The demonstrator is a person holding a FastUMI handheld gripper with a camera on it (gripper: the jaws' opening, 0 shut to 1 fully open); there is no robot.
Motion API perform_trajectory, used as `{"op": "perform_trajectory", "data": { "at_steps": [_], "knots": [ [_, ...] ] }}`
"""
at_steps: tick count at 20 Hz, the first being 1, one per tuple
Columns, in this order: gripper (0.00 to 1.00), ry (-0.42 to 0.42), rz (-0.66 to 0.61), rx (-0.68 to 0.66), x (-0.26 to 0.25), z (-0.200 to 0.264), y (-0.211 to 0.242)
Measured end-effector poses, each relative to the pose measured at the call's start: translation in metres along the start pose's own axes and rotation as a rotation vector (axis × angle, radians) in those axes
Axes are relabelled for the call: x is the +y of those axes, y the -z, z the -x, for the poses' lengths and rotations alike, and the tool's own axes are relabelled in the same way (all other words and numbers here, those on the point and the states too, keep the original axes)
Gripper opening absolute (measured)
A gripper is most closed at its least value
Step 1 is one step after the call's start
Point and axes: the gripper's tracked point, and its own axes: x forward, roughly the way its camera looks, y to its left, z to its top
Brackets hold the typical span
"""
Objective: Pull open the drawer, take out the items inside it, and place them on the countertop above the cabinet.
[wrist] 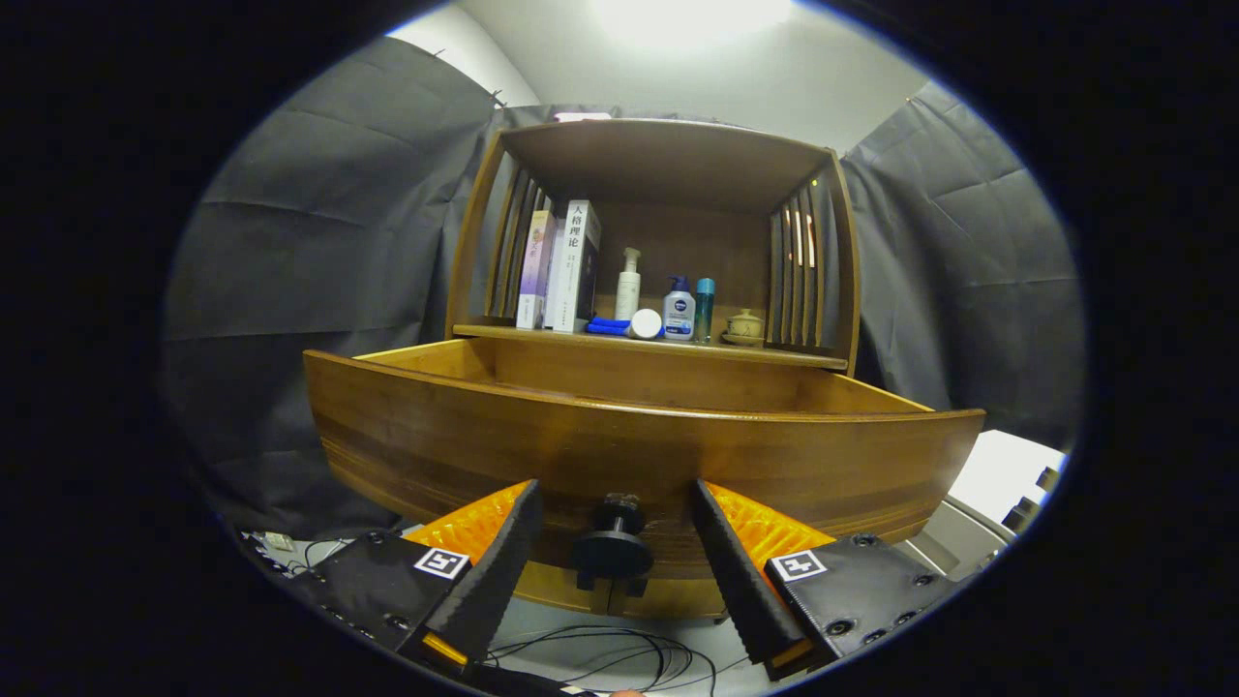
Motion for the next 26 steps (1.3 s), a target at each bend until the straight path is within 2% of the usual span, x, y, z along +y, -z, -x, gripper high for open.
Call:
{"op": "perform_trajectory", "data": {
  "at_steps": [5,8,18,26],
  "knots": [
    [0.98,0.021,0.028,-0.012,0.002,-0.004,-0.001],
    [0.98,-0.015,0.038,-0.033,0.015,-0.005,-0.006],
    [0.98,0.034,0.037,-0.033,0.010,-0.022,-0.011],
    [0.98,0.035,0.023,-0.008,0.010,-0.055,-0.017]
  ]
}}
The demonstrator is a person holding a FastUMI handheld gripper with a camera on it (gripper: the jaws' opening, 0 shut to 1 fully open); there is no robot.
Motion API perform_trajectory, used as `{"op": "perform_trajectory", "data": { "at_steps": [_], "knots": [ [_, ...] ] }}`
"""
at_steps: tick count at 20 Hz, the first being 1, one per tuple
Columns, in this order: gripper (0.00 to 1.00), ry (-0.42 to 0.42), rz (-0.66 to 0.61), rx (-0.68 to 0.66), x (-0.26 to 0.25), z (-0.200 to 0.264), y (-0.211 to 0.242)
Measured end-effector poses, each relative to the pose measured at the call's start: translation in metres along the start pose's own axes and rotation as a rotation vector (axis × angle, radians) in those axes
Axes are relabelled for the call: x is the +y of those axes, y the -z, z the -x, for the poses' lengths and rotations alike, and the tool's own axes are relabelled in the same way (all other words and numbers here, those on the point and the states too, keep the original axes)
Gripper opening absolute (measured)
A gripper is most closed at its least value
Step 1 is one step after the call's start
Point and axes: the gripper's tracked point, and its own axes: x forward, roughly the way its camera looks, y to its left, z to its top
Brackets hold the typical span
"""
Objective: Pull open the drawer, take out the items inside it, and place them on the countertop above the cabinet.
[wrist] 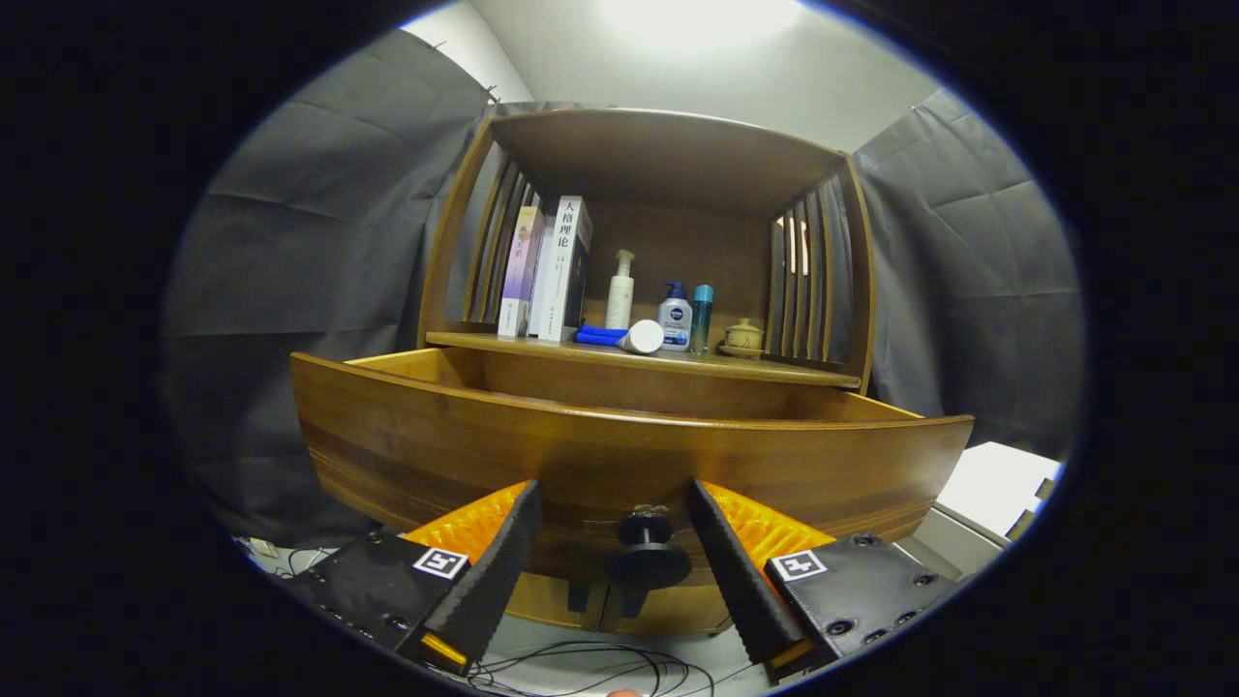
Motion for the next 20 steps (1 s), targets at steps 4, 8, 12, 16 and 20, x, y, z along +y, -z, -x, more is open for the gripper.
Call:
{"op": "perform_trajectory", "data": {
  "at_steps": [4,8,12,16,20],
  "knots": [
    [0.98,0.003,-0.017,-0.011,-0.002,-0.027,-0.014],
    [0.98,0.012,-0.033,-0.005,-0.002,-0.046,-0.016],
    [0.98,0.016,-0.035,-0.006,-0.002,-0.062,-0.014],
    [0.98,0.022,-0.037,0.006,-0.002,-0.083,-0.016],
    [0.98,0.028,-0.032,0.004,-0.002,-0.100,-0.017]
  ]
}}
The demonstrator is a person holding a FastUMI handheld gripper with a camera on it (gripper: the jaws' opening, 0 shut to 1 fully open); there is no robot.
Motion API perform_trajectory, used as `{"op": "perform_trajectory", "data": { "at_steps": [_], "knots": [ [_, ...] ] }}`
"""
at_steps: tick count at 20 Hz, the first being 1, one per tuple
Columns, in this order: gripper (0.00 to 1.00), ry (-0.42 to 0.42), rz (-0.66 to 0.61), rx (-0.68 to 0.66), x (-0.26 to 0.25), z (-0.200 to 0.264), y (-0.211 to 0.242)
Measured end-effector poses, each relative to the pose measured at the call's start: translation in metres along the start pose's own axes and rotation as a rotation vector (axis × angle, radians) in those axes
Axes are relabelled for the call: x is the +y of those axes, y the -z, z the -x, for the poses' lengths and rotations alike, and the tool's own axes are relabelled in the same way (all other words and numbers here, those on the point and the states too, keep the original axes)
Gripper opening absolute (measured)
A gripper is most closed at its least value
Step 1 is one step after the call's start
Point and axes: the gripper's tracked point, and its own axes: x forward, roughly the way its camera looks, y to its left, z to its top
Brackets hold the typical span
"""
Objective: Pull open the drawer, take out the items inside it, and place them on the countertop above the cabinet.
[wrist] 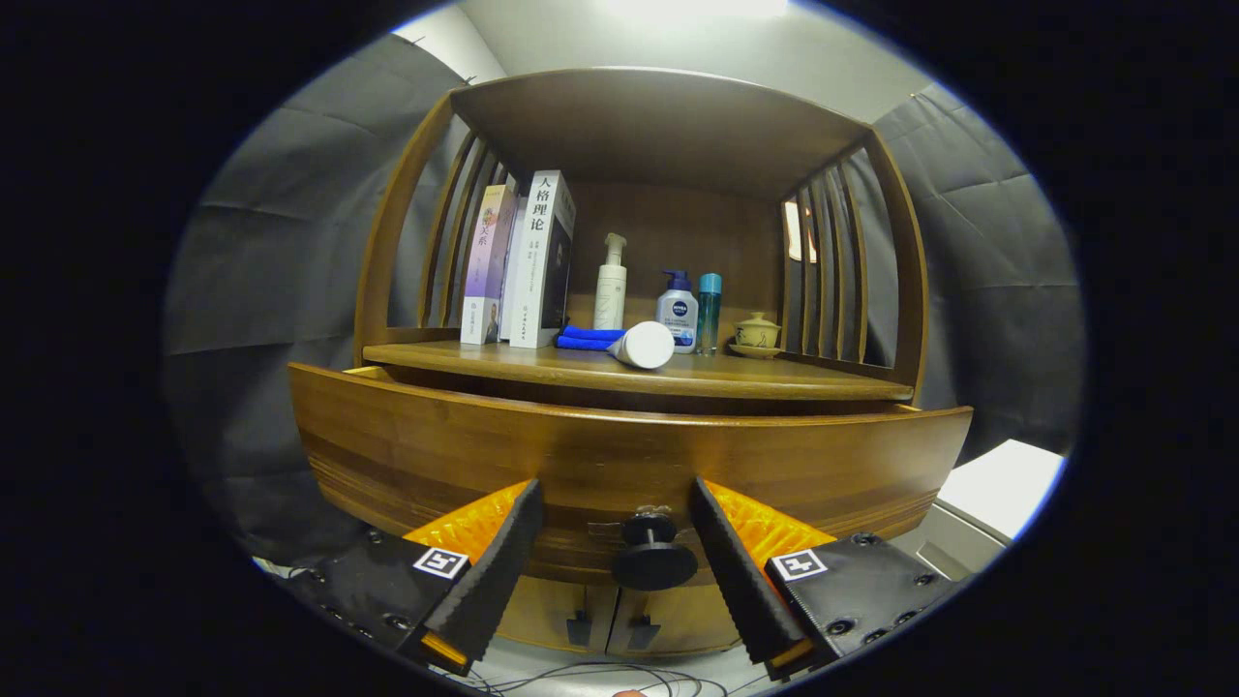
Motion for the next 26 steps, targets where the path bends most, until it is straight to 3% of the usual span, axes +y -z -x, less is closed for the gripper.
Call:
{"op": "perform_trajectory", "data": {
  "at_steps": [19,26],
  "knots": [
    [0.98,0.020,-0.003,-0.003,0.006,-0.064,-0.005],
    [0.98,0.000,-0.024,-0.021,0.003,-0.055,-0.014]
  ]
}}
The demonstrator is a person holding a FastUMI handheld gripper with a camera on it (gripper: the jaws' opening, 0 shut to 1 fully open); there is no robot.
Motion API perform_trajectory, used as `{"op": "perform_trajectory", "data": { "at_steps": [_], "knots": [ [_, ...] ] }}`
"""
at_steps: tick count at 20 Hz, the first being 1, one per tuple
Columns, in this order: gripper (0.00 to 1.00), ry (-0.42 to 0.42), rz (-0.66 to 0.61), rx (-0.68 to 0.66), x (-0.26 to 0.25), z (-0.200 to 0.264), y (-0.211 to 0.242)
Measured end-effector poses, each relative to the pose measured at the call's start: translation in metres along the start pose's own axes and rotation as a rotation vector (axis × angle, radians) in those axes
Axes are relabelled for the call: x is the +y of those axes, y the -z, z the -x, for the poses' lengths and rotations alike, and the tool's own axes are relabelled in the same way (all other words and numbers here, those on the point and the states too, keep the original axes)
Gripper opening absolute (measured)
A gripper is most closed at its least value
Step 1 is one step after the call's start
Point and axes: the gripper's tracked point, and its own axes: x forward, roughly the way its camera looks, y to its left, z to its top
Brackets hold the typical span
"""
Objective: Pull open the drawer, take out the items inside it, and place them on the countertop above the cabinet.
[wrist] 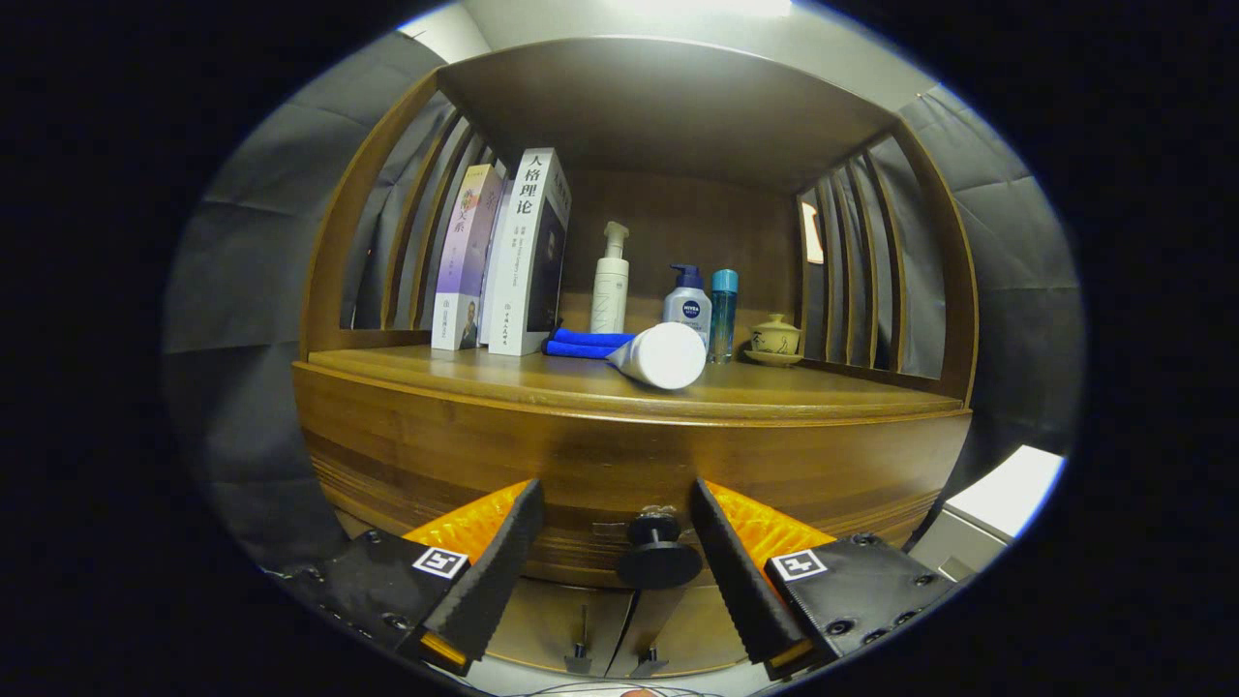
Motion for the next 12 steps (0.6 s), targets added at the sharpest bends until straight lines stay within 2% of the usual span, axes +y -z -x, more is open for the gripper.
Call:
{"op": "perform_trajectory", "data": {
  "at_steps": [7,12],
  "knots": [
    [0.98,-0.039,-0.005,-0.070,-0.021,0.065,-0.048],
    [0.97,-0.063,-0.062,-0.103,-0.036,0.117,-0.083]
  ]
}}
